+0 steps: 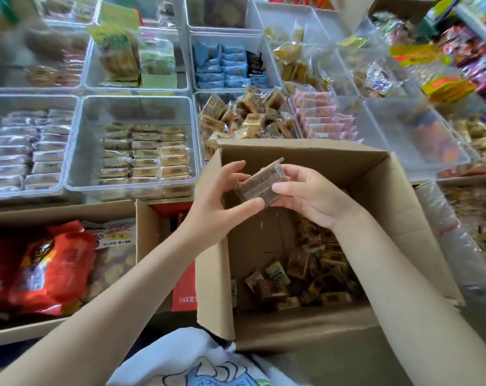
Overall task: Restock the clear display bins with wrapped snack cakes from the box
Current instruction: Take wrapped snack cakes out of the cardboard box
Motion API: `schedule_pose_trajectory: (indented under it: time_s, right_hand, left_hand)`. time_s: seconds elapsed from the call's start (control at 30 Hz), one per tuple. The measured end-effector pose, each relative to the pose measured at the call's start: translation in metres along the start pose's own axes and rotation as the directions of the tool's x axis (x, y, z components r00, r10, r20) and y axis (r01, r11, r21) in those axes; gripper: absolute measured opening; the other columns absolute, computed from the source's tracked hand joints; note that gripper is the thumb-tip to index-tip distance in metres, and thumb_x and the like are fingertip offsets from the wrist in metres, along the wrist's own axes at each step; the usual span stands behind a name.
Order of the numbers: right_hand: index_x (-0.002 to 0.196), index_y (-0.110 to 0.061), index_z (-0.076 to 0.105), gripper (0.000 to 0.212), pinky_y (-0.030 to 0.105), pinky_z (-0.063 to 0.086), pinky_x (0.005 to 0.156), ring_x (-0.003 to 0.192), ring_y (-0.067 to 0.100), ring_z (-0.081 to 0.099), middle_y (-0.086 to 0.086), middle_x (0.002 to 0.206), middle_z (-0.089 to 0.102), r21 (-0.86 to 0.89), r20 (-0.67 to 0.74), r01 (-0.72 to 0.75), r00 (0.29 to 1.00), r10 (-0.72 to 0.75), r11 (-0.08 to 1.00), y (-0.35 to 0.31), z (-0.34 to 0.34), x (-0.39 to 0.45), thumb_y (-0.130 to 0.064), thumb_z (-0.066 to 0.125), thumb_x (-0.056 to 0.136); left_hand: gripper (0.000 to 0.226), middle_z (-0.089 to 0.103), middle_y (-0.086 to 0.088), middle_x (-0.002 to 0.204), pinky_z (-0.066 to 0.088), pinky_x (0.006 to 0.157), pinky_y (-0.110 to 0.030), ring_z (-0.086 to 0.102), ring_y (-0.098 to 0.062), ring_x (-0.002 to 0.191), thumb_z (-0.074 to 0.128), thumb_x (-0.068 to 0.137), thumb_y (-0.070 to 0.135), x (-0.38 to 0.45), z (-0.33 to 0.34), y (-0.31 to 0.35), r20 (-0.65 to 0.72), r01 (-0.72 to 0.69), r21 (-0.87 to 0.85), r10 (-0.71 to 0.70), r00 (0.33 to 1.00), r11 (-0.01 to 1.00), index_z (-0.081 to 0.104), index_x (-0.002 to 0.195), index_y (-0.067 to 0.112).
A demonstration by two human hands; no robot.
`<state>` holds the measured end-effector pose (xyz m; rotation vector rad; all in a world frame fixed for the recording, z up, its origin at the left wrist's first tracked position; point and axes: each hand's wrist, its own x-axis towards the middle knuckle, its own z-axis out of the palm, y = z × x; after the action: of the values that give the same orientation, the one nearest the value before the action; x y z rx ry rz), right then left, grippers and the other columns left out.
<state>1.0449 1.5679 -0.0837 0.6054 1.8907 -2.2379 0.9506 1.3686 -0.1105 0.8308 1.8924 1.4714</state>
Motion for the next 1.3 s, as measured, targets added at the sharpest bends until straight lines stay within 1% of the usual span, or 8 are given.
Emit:
schedule_pose_trajectory:
  time_s: [0.13,0.23,0.33,0.6,0.73,0.87,1.03,1.3]
  right_hand:
    - [0.134,-0.001,0.046,0.042,0.049,0.053,0.099,0.119,0.037,0.062,0.029,0.131,0.056,0.098,0.043,-0.004,0.999,0.0,0.995,-0.026,0.058,0.011,-0.002,0.059,0.095]
    - [0.135,-0.02,0.045,0.052,0.036,0.056,0.093,0.112,0.023,0.065,0.013,0.127,0.058,-0.277,-0.04,0.063,0.996,-0.077,0.959,-0.039,0.111,0.033,-0.025,0.072,0.091]
    - [0.135,-0.035,0.047,0.065,0.017,0.042,0.101,0.122,0.006,0.05,-0.006,0.132,0.05,-0.738,0.07,0.268,0.943,-0.325,0.619,-0.044,0.161,0.064,-0.042,0.08,0.08]
    - [0.123,-0.016,0.067,0.049,0.045,0.045,0.089,0.109,0.027,0.061,0.003,0.114,0.067,-0.863,0.48,0.474,0.662,-0.576,-0.175,-0.014,0.298,0.181,-0.022,0.073,0.075]
    - [0.117,-0.011,0.067,0.042,0.043,0.047,0.085,0.1,0.026,0.065,0.003,0.107,0.069,-0.887,0.406,0.462,0.751,-0.52,-0.026,-0.013,0.353,0.235,-0.026,0.068,0.078]
    - [0.116,-0.016,0.063,0.032,0.036,0.05,0.082,0.095,0.022,0.059,0.001,0.106,0.06,-0.884,0.148,0.276,0.93,-0.336,0.376,-0.019,0.401,0.287,-0.024,0.07,0.086]
    - [0.107,-0.021,0.062,0.022,0.026,0.05,0.074,0.087,0.014,0.062,-0.005,0.094,0.066,-0.783,0.016,0.196,0.955,-0.296,0.59,-0.024,0.46,0.357,-0.025,0.07,0.087]
    - [0.122,-0.017,0.059,0.033,0.032,0.052,0.089,0.096,0.015,0.064,-0.005,0.104,0.069,-0.796,0.015,0.221,0.938,-0.346,0.564,0.015,0.527,0.438,-0.021,0.07,0.091]
  left_hand:
    - [0.044,0.074,-0.002,0.096,0.058,0.073,-0.025,0.072,-0.014,0.09,0.073,0.091,0.022,-0.011,-0.047,0.019,-0.153,0.071,-0.25,-0.111,0.982,0.966,0.057,0.132,0.028]
    - [0.026,0.075,-0.009,0.098,0.059,0.066,-0.029,0.074,-0.022,0.084,0.067,0.096,0.02,-0.017,-0.099,0.014,-0.105,0.217,-0.532,-0.318,0.942,0.819,0.064,0.121,0.019]
    - [0.015,0.072,-0.011,0.081,0.059,0.06,-0.03,0.071,-0.022,0.067,0.064,0.096,0.023,-0.023,-0.157,-0.004,-0.069,0.312,-0.633,-0.453,0.889,0.709,0.067,0.108,0.014]
    - [0.025,0.07,-0.005,0.071,0.059,0.064,-0.032,0.069,-0.021,0.059,0.058,0.098,0.037,-0.058,-0.304,-0.068,-0.101,0.406,-0.634,-0.59,0.801,0.659,0.071,0.103,0.017]
    - [0.038,0.075,-0.01,0.097,0.06,0.074,-0.04,0.073,-0.026,0.075,0.046,0.099,0.05,-0.062,-0.38,-0.12,-0.282,0.42,-0.613,-0.682,0.675,0.669,0.069,0.104,0.019]
    - [0.055,0.057,-0.012,0.138,0.038,0.113,-0.046,0.051,-0.029,0.129,0.05,0.094,0.045,-0.078,-0.449,-0.194,-0.705,0.545,0.2,-0.266,0.657,0.814,0.055,0.137,0.011]
    - [0.097,-0.012,-0.008,0.169,-0.011,0.123,-0.045,-0.017,-0.022,0.154,0.031,0.094,0.074,-0.093,-0.492,-0.261,-0.538,0.605,0.616,-0.291,0.791,0.505,0.001,0.162,0.012]
    - [0.122,-0.029,-0.009,0.163,-0.031,0.115,-0.04,-0.03,-0.021,0.15,-0.013,0.068,0.094,-0.097,-0.492,-0.271,-0.52,0.57,0.673,-0.247,0.818,0.472,-0.019,0.158,0.011]
